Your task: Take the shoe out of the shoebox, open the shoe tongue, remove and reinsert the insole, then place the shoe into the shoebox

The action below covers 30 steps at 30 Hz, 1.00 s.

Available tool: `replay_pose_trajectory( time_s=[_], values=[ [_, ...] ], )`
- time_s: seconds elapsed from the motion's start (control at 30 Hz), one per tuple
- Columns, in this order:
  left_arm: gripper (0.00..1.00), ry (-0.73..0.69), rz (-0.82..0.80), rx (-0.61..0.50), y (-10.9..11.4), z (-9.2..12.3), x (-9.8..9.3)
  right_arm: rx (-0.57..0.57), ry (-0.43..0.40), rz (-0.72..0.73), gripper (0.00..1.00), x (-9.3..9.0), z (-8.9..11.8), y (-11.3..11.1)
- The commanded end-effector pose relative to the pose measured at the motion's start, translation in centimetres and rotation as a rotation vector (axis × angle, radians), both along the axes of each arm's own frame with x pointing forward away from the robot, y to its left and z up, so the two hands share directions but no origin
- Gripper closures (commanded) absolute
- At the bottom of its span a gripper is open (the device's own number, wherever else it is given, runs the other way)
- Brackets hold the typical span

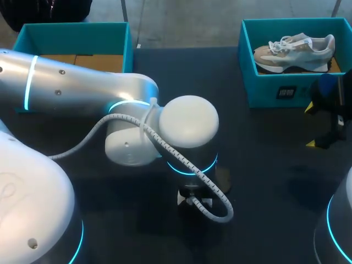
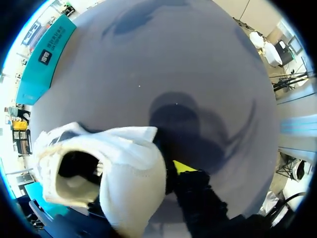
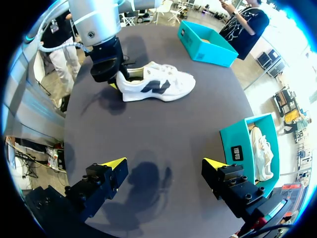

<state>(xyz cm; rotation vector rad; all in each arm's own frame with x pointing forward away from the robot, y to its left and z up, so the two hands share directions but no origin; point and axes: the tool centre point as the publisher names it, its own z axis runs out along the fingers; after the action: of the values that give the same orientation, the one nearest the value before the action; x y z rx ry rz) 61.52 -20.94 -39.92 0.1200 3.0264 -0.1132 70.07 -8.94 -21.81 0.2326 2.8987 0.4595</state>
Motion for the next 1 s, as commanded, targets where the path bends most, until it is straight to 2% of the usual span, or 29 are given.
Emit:
replay_pose_trajectory(
  time_s=[0.03,0.17,0.3,0.43,0.67,1.0],
  values=[
    [1.00,0.012,-0.014,-0.021,0.4,-0.1,0.1,-0.003,-0.001,-0.002,0.00,0.0,-0.1,0.1],
    [1.00,0.053,-0.027,-0.051,0.9,1.0,-0.2,-0.003,-0.001,-0.002,0.00,0.0,-0.1,0.1],
    [1.00,0.096,-0.062,-0.063,1.5,3.5,-0.6,-0.003,-0.001,-0.002,0.00,0.0,-0.1,0.1],
    [1.00,0.127,-0.119,-0.062,2.3,6.8,-0.9,-0.003,-0.001,-0.002,0.00,0.0,-0.1,0.1],
    [1.00,0.178,-0.211,0.017,4.1,12.4,-1.4,-0.003,-0.001,-0.002,0.00,0.0,-0.1,0.1],
    [1.00,0.119,-0.180,0.061,7.4,19.3,-1.2,-0.003,-0.001,-0.002,0.00,0.0,-0.1,0.1]
  ],
)
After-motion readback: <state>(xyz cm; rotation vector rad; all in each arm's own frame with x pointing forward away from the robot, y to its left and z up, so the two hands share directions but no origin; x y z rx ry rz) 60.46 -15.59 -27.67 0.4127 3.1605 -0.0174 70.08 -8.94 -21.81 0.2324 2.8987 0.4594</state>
